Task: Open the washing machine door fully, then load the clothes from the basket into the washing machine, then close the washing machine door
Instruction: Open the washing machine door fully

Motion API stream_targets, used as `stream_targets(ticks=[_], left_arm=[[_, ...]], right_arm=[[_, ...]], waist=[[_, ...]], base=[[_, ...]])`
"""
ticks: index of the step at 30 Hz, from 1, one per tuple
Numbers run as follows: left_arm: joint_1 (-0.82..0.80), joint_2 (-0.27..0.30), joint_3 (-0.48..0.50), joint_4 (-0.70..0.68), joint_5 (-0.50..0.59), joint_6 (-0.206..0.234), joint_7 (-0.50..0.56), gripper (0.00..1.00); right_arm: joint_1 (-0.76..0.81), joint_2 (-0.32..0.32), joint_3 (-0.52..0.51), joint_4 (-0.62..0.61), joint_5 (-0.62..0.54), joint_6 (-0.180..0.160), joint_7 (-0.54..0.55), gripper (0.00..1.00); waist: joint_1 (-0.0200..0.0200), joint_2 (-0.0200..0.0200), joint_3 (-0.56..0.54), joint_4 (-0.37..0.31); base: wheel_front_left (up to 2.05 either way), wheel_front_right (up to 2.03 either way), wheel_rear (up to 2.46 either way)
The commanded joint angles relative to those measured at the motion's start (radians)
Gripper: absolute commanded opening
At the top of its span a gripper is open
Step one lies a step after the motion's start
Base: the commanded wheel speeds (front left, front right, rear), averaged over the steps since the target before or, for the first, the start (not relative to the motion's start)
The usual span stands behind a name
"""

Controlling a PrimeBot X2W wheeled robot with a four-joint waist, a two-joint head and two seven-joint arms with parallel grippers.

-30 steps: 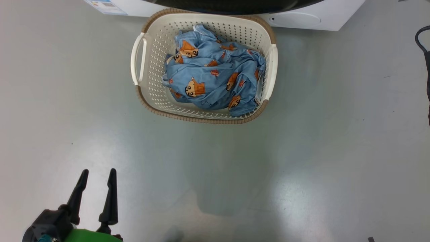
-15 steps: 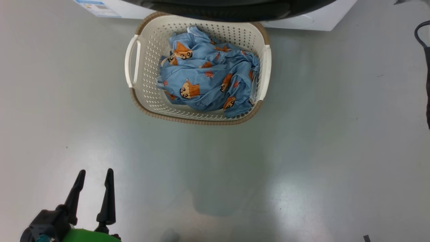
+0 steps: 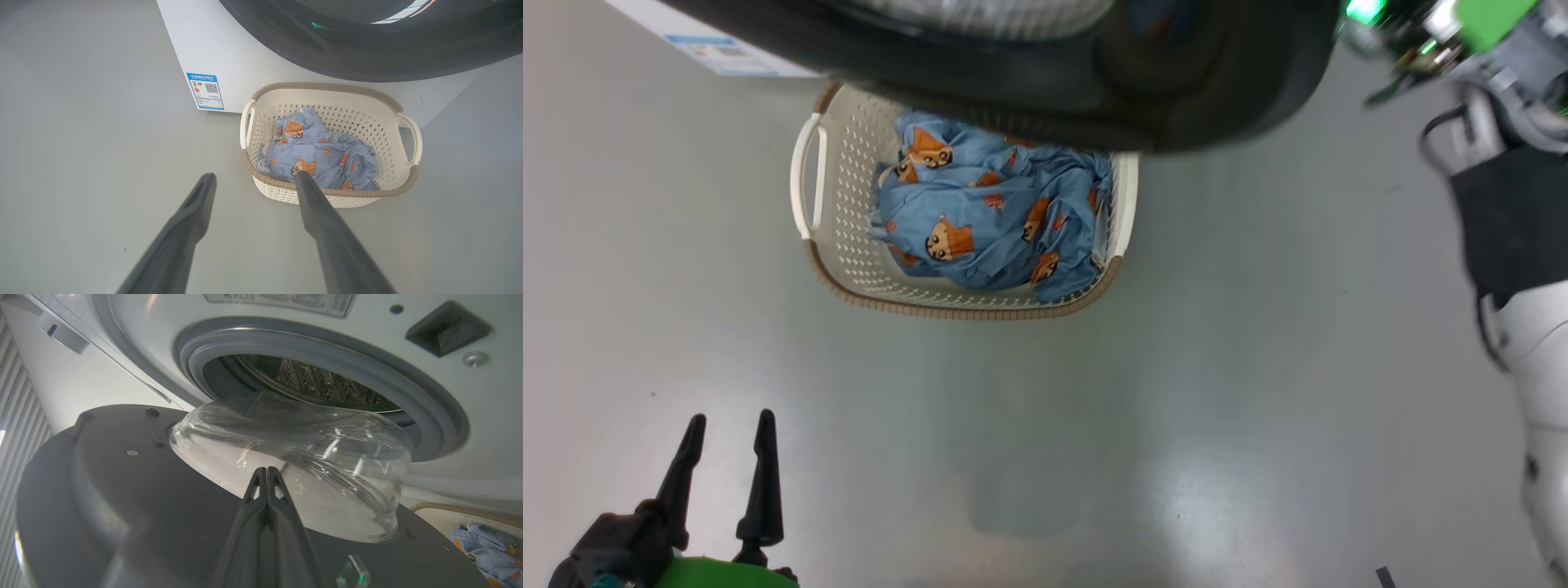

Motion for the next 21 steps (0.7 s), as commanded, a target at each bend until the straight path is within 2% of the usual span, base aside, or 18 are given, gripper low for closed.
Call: stream_targets(ticks=[1, 10, 21], left_arm=[[0.014, 0.018, 0.04, -0.013, 0.01, 0.0, -0.006, 1.0], [0.011, 0.018, 0.05, -0.002, -0.001, 0.001, -0.006, 1.0], [0.012, 0.018, 0.028, -0.007, -0.027, 0.016, -0.006, 1.0]], right_arm=[[0.04, 0.043, 0.03, -0.033, -0.013, 0.003, 0.016, 0.0], [0.174, 0.114, 0.115, -0.092, -0.005, 0.003, 0.091, 0.0], [0.333, 0.193, 0.213, -0.122, -0.027, 0.003, 0.08, 0.0]], waist=[[0.0, 0.0, -0.016, -0.013], [0.0, 0.0, -0.102, -0.05], [0.0, 0.0, -0.249, -0.071]], base=[[0.0, 0.0, 0.0], [0.0, 0.0, 0.0], [0.0, 0.0, 0.0]])
